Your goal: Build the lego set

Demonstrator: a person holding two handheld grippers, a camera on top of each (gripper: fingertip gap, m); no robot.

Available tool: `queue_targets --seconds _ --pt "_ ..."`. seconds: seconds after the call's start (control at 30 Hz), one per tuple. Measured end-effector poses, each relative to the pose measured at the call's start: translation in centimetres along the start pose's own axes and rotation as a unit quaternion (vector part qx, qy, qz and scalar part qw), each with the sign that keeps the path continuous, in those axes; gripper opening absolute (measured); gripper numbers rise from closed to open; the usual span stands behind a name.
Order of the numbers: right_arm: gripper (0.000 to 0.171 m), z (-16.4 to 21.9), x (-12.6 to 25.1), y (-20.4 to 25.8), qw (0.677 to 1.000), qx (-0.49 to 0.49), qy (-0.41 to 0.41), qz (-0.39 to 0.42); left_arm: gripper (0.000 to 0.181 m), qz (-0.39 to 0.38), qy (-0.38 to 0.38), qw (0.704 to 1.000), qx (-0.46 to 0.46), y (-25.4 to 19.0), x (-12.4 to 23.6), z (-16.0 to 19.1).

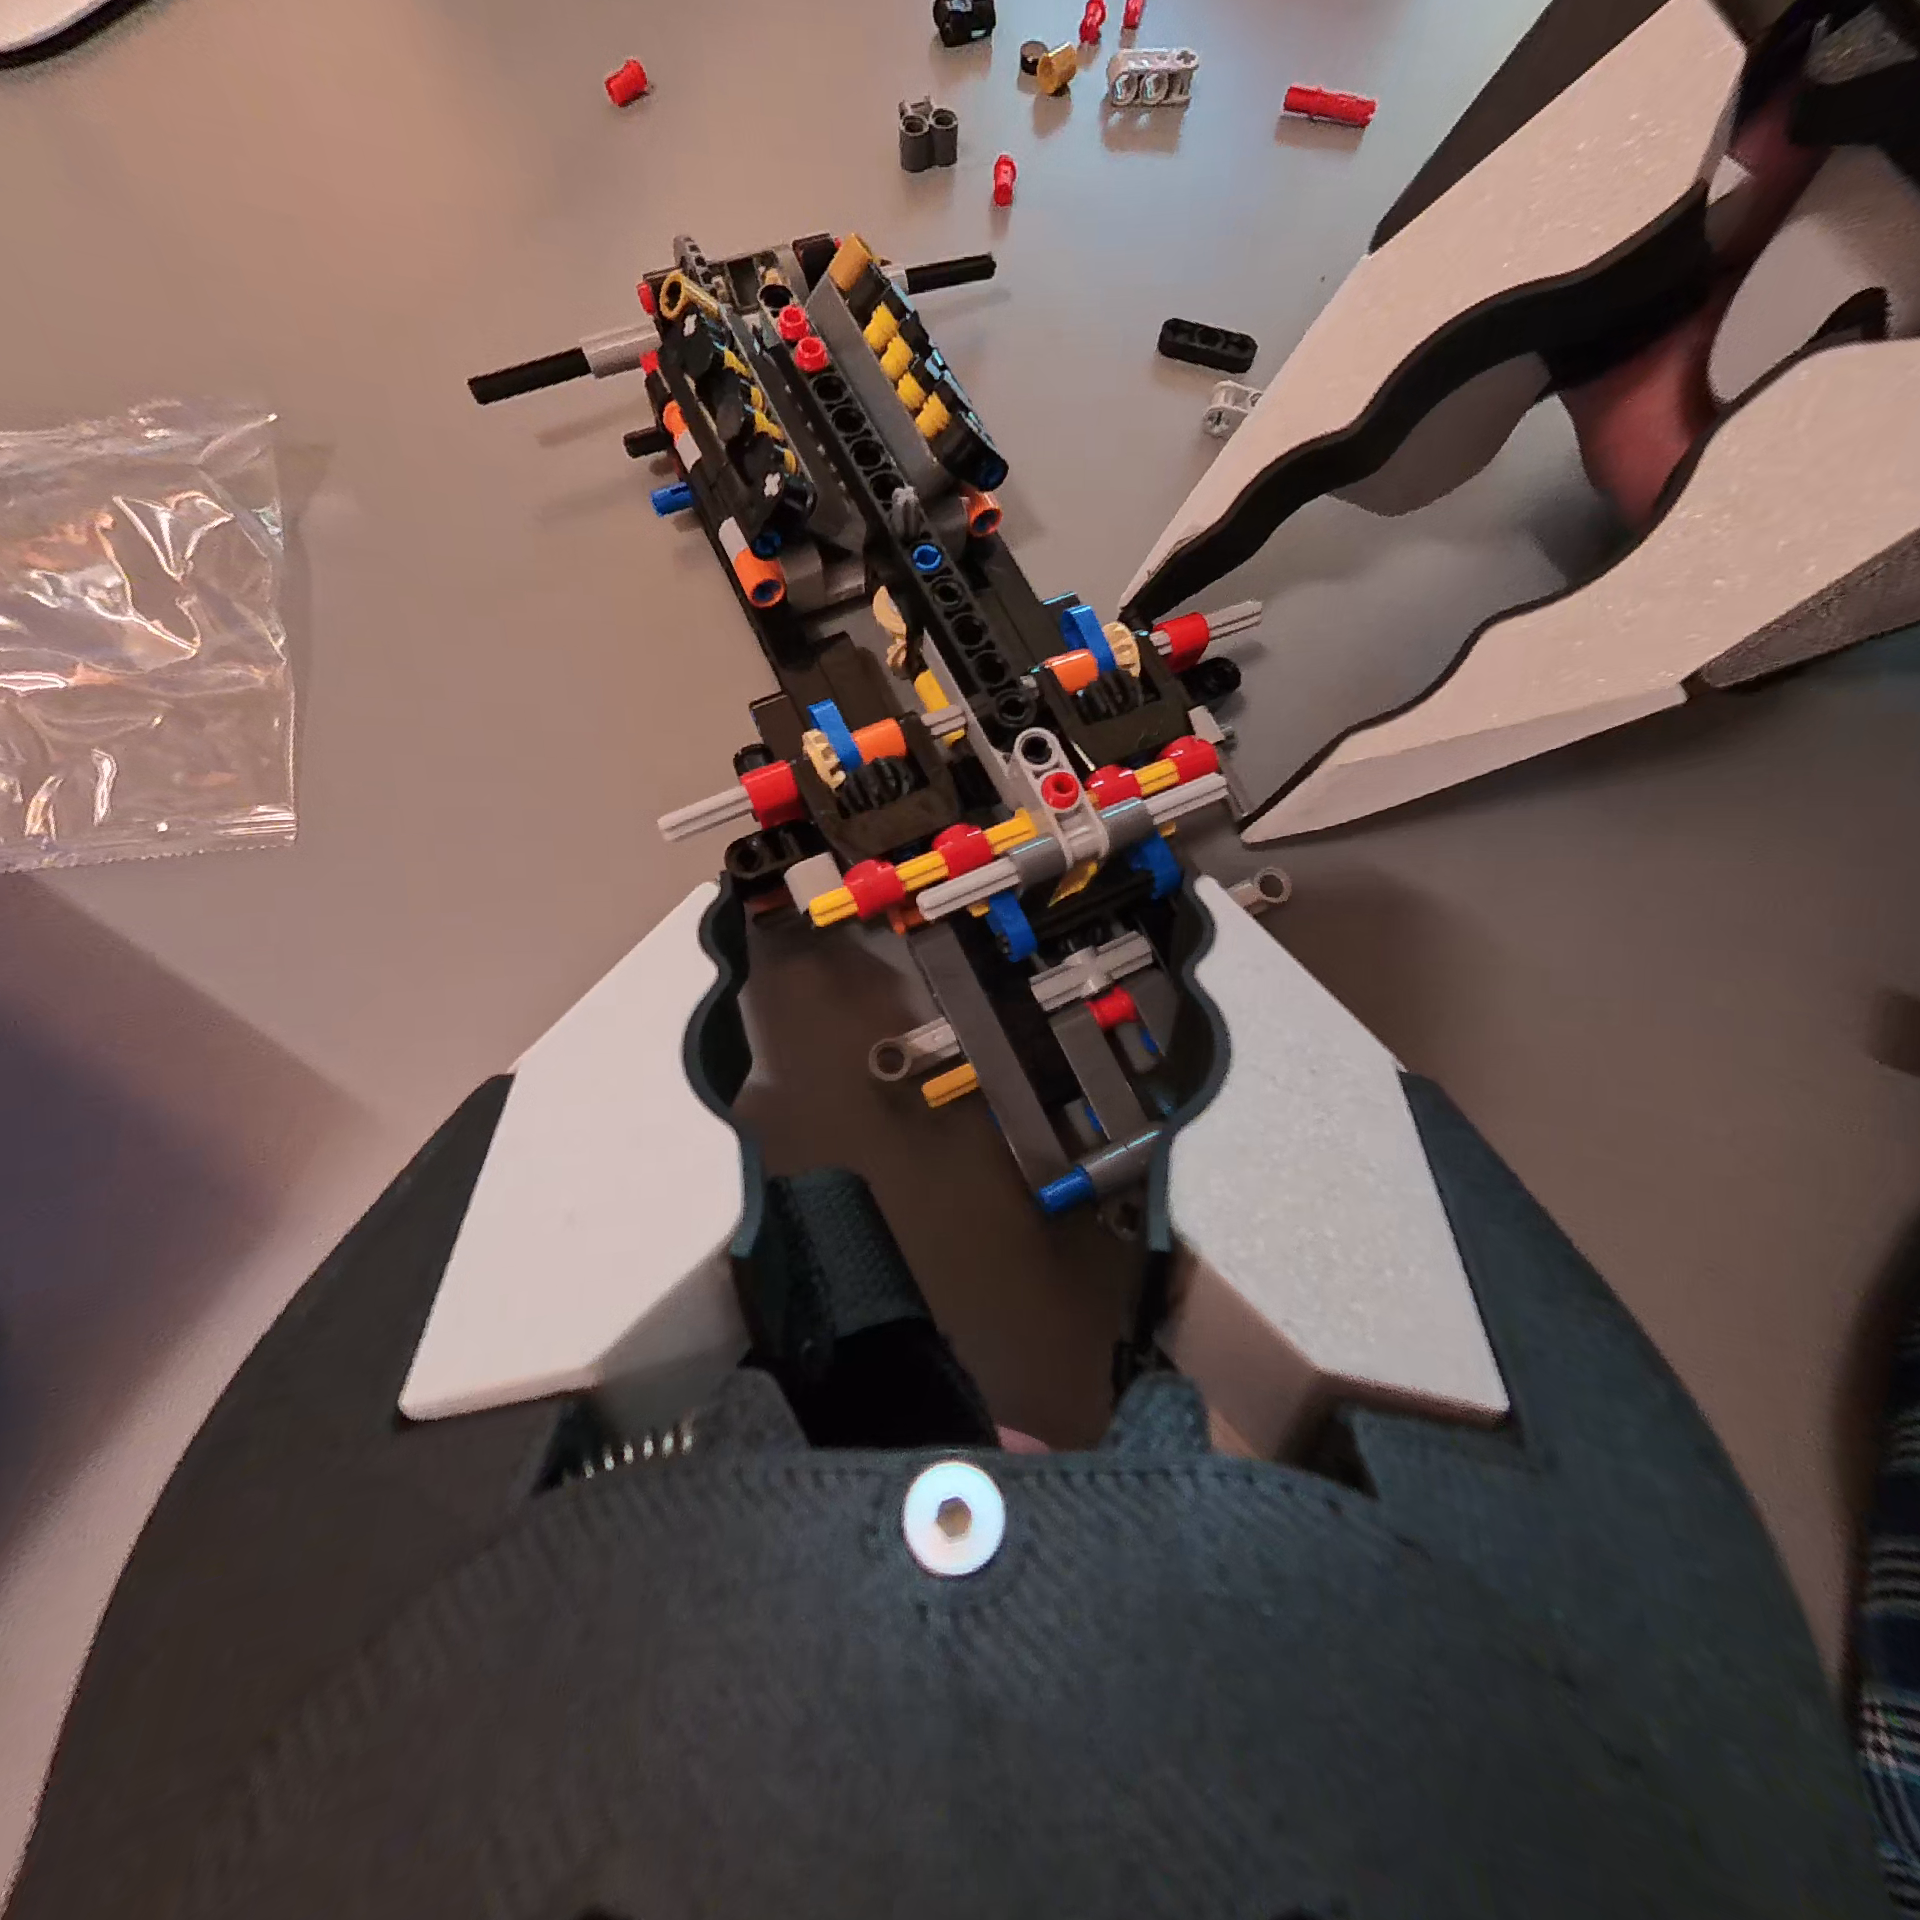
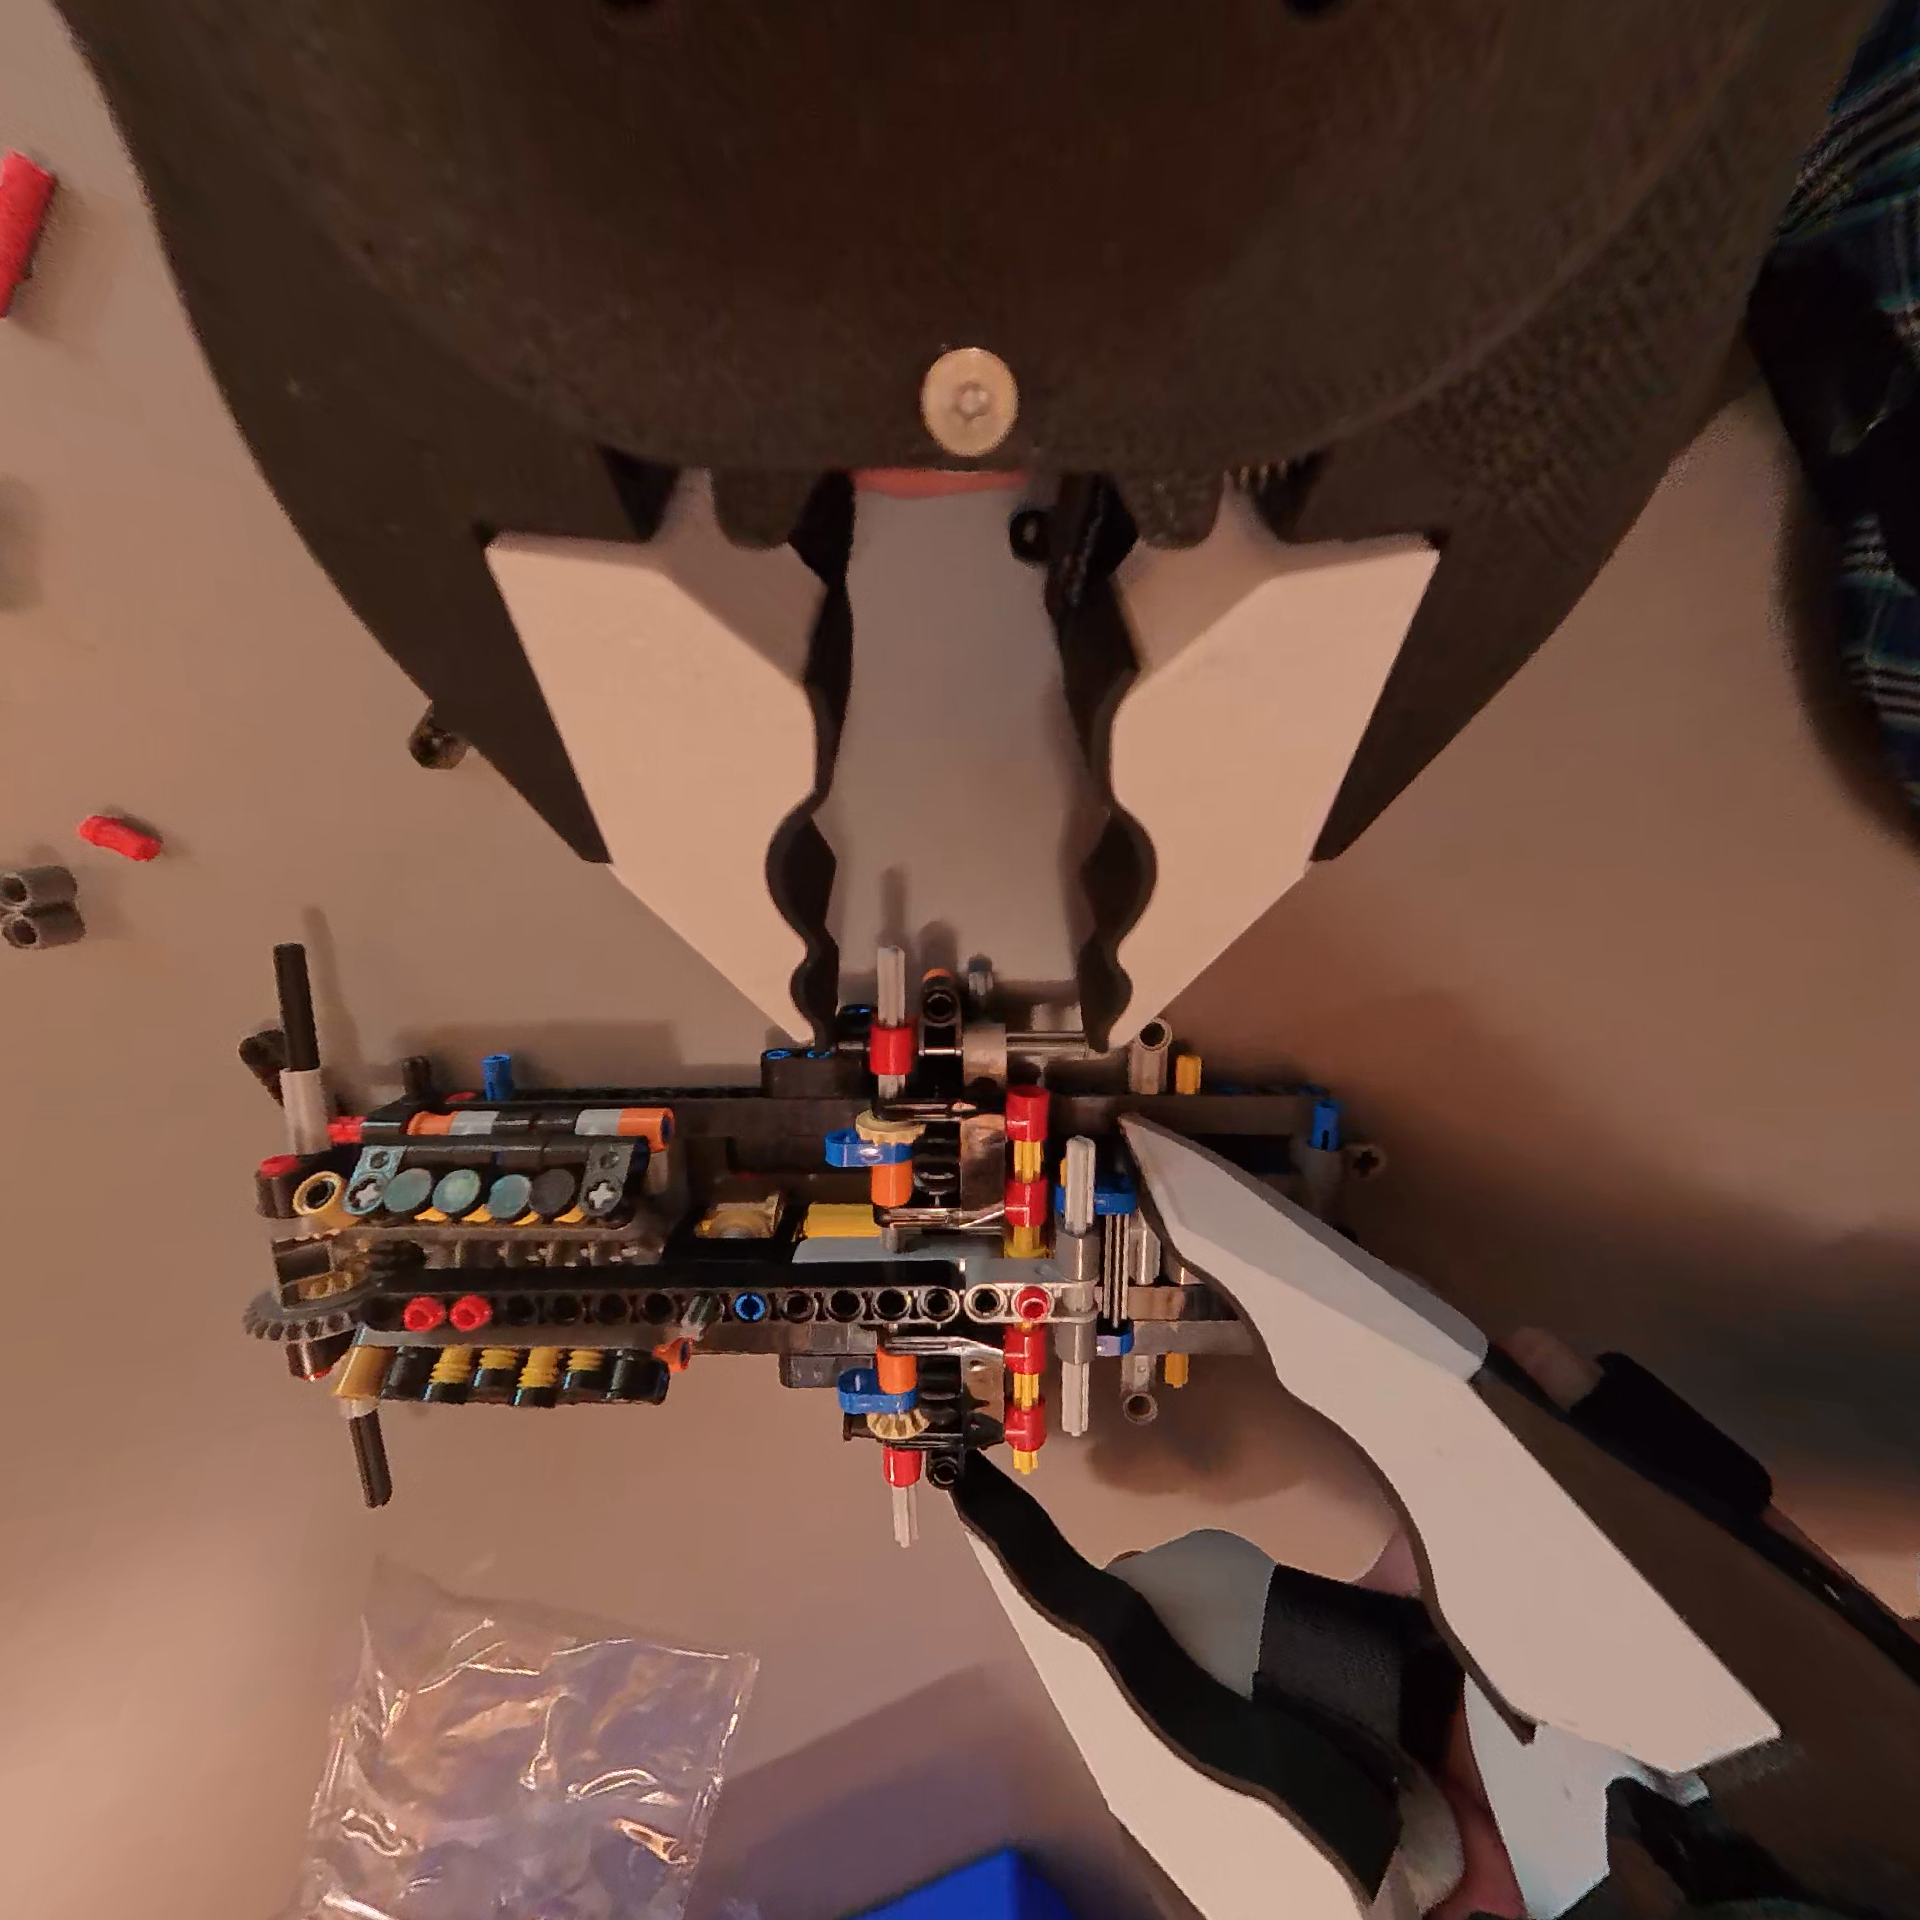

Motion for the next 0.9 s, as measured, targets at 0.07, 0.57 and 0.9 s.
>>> queue_targets --seconds 0.07,0.57,0.9 --pt "0.044 0.0 0.0 -0.1 1.000 -0.004 0.000 -0.001 0.081 -0.003 0.000 1.000 -0.001 0.0 0.0 0.0" --pt "0.042 0.0 0.6 -0.2 1.000 0.010 0.003 -0.006 0.080 0.005 0.003 1.000 0.001 0.1 0.2 -0.1" --pt "0.037 0.4 1.1 -0.5 1.000 0.007 0.012 -0.007 0.079 -0.031 0.002 0.999 0.036 -1.3 0.0 -0.1"
Point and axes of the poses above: each gripper's, where its closed fingertips meet, x back along the fingers, z out of its underside, y = z × x across the jaws, the point moved 5 cm from there along x, back along the fingers, and after that the axes turned 8 degrees about -y, right-handed, at the moved point
